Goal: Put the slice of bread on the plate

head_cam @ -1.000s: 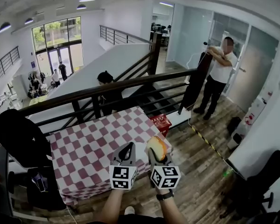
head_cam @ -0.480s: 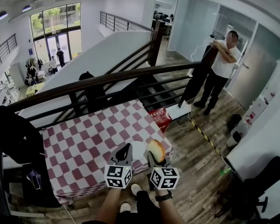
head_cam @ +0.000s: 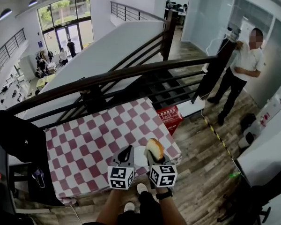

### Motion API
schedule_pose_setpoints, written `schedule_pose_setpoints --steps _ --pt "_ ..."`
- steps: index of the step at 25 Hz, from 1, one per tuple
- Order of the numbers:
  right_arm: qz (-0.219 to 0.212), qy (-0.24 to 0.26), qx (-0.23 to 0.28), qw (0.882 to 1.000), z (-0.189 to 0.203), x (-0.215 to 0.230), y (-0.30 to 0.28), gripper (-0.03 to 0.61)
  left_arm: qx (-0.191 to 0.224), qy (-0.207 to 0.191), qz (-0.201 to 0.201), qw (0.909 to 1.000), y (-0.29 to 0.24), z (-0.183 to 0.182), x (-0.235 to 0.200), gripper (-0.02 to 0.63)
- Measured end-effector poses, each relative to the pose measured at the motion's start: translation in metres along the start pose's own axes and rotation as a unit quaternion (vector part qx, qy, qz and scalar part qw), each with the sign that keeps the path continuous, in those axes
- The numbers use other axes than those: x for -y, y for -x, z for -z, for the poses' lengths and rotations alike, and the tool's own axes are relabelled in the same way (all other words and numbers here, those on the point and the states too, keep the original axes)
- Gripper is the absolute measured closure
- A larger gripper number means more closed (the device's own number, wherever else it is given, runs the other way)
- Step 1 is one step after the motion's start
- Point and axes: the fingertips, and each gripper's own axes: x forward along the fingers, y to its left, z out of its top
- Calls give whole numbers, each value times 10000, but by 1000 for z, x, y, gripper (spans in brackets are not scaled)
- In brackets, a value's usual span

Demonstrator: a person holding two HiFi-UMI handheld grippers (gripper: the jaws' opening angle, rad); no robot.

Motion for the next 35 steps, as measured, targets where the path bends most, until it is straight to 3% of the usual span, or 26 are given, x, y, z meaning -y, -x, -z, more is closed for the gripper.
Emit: schedule_pose_setpoints --steps 8,21,35 --pt "-157 -169 -1114 9935 59 29 -46 479 -595 215 -191 9978 -38 48 -16 595" --pt "-328 -684 -2425 9672 155 49 -93 479 -1159 389 -496 9913 -56 97 -41 595" --pt "-1214 -1594 -3118 9288 211 20 -134 479 -1634 465 -861 9817 -47 133 -62 595"
